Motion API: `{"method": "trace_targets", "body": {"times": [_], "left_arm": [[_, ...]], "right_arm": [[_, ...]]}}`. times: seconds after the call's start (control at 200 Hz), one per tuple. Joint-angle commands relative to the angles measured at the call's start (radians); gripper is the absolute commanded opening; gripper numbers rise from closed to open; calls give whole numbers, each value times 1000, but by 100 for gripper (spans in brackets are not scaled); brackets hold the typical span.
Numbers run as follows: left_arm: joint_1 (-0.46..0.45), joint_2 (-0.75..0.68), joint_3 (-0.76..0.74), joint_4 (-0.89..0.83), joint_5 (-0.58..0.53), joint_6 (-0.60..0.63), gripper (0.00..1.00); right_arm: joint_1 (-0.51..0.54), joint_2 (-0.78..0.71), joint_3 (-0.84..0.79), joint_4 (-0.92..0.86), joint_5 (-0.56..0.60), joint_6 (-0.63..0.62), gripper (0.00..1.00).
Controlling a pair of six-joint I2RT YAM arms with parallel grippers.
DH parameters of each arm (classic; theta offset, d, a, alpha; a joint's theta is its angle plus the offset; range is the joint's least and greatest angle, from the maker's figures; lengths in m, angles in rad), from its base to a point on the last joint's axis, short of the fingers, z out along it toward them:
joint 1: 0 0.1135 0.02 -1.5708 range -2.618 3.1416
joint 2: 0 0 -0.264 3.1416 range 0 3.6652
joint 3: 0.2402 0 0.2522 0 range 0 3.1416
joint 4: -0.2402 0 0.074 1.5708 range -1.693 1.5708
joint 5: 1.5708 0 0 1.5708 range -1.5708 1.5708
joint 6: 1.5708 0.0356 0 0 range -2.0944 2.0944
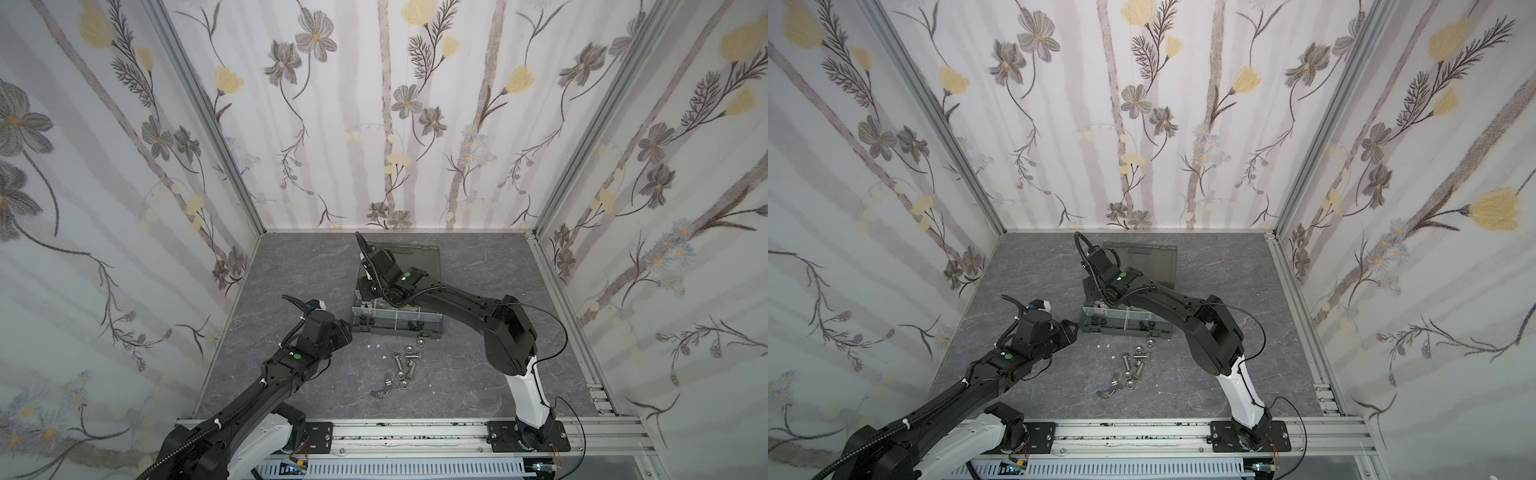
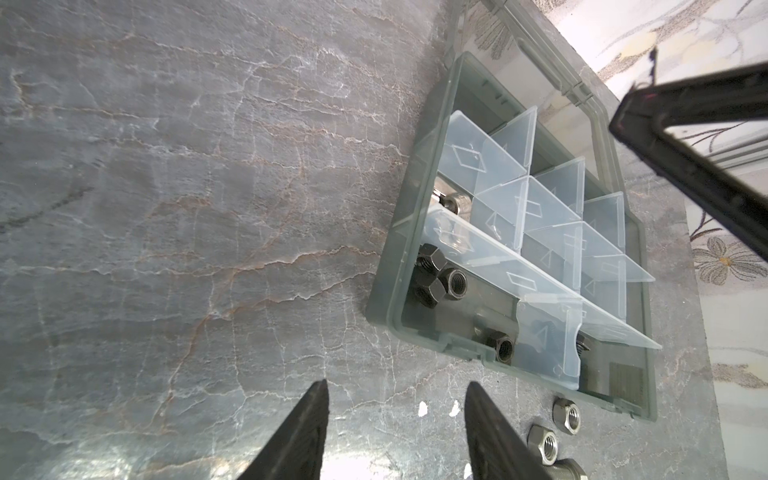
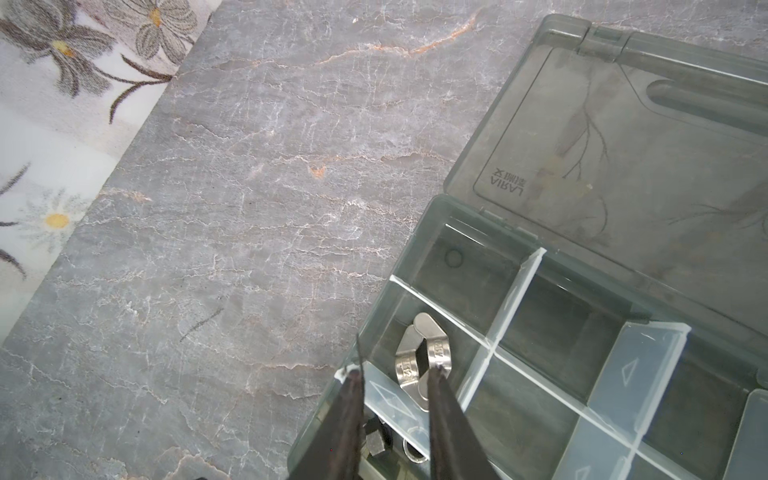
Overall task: Sort the screws and nuts into containers
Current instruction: 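Carry the wing nut over the box and lower it beside the other wing nut, then draw the right gripper back while the left gripper reaches down to a wing nut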
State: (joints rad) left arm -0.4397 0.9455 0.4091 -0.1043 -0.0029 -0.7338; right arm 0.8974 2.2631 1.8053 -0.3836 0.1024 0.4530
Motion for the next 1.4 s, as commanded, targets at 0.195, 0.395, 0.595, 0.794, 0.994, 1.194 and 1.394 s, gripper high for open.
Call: {"method": "trace_targets", "body": {"times": [0.195,0.395,0.595,0.794,0.994,1.194,1.394], "left_arm": [[-9,19,25,17,22,32,55],[-136,91,88,17,-9,80,53],[-351,251,154,15,-62,145,54],[-485,309,157,17,-97,149,54],[-550,356,146,17,-64,143,54],[-612,388,136,14,-16,147,54],[-653,368,101,8,-16,59,53]], "right_arm": [[6,-173,-197,153,-15,37,28],[7,-377,-469,229,18,78,28],[1,-593,-755,259,65,149,29],[-27,-820,-1017,281,100,244,29],[-61,-950,-1194,286,106,316,29],[-65,-1050,-1278,285,130,370,30],[-65,-1134,-1342,283,143,419,30]]}}
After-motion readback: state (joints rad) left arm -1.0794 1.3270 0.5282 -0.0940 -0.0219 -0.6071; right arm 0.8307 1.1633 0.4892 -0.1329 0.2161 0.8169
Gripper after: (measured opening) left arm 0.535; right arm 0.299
